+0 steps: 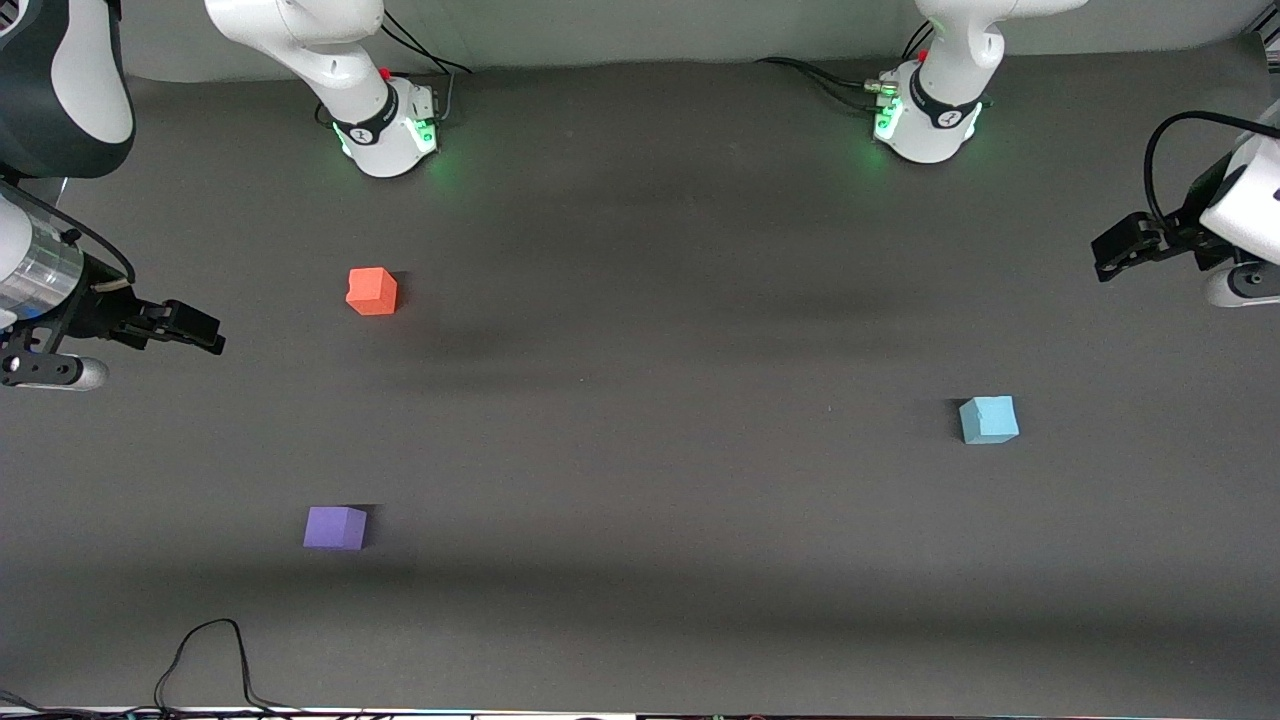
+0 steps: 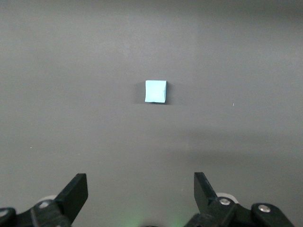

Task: Place blue block between orange and purple blocks
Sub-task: 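Move the left gripper down over the light-blue cube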

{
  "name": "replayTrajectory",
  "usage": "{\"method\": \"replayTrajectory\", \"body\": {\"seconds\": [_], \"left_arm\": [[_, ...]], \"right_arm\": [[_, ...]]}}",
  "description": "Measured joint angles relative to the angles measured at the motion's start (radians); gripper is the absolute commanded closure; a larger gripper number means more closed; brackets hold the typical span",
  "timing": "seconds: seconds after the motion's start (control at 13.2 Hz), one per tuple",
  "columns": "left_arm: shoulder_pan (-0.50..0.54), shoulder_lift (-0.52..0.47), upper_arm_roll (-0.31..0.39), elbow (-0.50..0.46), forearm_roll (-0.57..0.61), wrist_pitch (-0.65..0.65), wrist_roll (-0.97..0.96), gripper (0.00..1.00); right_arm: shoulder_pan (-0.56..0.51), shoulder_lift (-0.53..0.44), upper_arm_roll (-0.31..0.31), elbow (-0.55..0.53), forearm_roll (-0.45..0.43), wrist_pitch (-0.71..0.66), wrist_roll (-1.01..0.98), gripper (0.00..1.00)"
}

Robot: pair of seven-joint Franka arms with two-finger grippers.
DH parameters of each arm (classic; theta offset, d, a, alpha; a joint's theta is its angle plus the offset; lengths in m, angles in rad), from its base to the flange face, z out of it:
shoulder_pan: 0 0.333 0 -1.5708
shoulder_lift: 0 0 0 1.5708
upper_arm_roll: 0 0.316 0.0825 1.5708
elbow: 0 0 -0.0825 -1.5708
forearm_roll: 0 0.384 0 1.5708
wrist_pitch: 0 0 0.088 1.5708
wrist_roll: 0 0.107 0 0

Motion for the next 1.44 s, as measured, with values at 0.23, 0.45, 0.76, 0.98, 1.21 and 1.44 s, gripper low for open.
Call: {"method": "replayTrajectory", "body": {"seconds": [0.23, 0.45, 0.76, 0.98, 1.21, 1.44], "left_arm": [[-0.001, 0.000, 0.007, 0.000, 0.000, -0.003, 0.000, 0.00], [-0.001, 0.000, 0.009, 0.001, 0.000, -0.049, 0.000, 0.00], [-0.003, 0.000, 0.009, 0.005, -0.005, -0.074, 0.000, 0.00], [-0.005, -0.001, 0.009, 0.011, -0.026, -0.095, 0.005, 0.00], [-0.005, -0.002, 0.011, 0.011, -0.064, -0.103, 0.031, 0.00], [-0.005, -0.004, 0.016, 0.011, -0.070, -0.107, 0.040, 0.00]], "right_arm": [[0.000, 0.000, 0.000, 0.000, 0.000, -0.010, 0.000, 0.00], [0.003, 0.000, 0.002, 0.000, 0.002, -0.010, 0.000, 0.00], [0.005, -0.001, 0.005, 0.002, 0.002, -0.010, 0.000, 0.00], [0.005, -0.023, 0.006, 0.004, 0.002, -0.034, 0.000, 0.00], [0.005, -0.060, 0.006, 0.005, 0.035, -0.074, 0.000, 0.00], [0.005, -0.075, 0.006, 0.004, 0.045, -0.077, 0.000, 0.00]]}}
